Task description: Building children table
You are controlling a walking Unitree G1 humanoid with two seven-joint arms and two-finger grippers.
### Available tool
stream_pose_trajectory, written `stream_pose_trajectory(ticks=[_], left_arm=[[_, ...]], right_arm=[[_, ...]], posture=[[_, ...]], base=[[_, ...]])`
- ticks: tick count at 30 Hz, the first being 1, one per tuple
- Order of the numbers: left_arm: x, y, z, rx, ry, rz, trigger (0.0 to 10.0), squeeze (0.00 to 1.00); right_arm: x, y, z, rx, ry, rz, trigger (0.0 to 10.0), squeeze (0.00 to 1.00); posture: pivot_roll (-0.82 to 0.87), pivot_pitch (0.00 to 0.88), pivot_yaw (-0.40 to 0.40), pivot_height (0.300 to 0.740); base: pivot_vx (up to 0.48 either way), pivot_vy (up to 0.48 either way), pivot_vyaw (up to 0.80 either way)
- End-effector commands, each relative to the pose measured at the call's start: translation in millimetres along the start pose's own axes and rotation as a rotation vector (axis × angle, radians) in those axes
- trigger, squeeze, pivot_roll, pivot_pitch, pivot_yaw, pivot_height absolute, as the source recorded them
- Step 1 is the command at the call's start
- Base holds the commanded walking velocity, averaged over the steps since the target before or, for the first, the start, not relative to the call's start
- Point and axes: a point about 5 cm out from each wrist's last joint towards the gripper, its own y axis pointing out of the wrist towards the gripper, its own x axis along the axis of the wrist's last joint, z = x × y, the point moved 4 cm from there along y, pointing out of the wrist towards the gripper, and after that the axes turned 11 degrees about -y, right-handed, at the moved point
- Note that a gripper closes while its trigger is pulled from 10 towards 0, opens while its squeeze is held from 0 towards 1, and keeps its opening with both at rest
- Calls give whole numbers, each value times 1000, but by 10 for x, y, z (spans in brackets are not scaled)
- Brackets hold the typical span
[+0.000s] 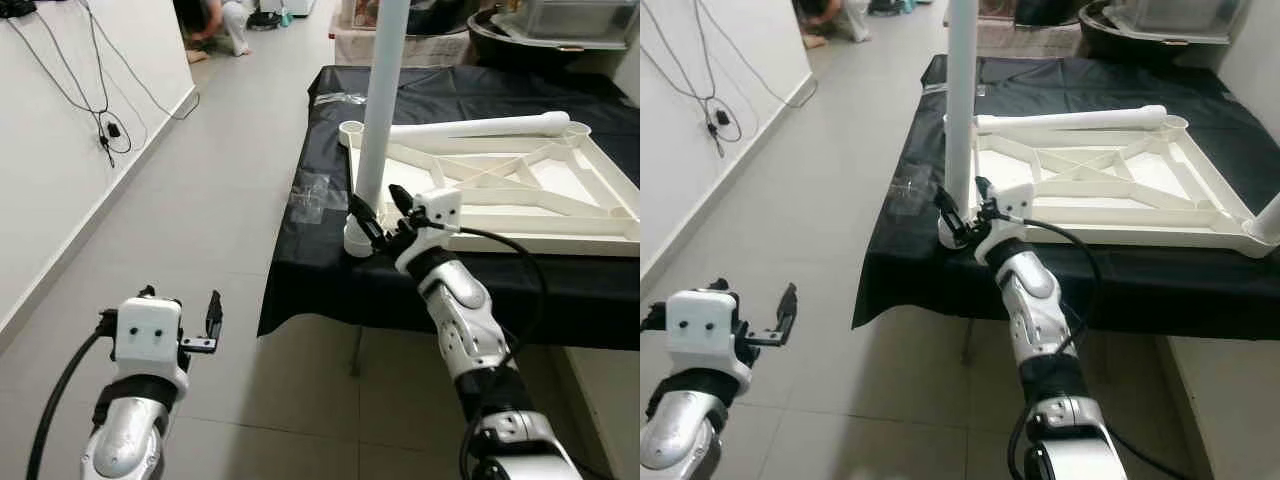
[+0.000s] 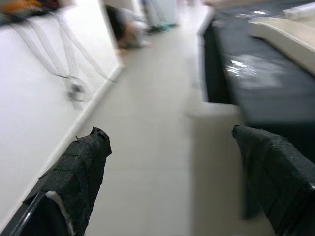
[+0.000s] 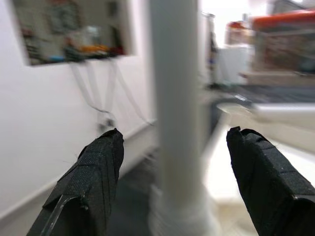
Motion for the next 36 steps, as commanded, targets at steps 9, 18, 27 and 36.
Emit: stream_pose_trajectory(ticks=[9, 18, 27, 36], left_arm=[[177, 117, 251, 127, 38, -87, 10000, 0], [204, 130, 442, 239, 54, -95, 10000, 0], [235, 121, 652, 335, 94, -112, 10000, 0], [210, 139, 581, 291, 82, -106, 10000, 0]], right_arm=[[-123, -66, -122, -164, -53, 65, 10000, 0], [-148, -52, -129, -199, -67, 99, 10000, 0], [-126, 9, -61, -222, -54, 93, 10000, 0], [-88, 40, -88, -267, -55, 88, 10000, 0]], posture=[[62, 0, -34, 740], [65, 0, -33, 740], [65, 0, -36, 740], [65, 0, -37, 740]], base=[[0, 0, -437], [0, 0, -792], [0, 0, -51], [241, 0, 0]])
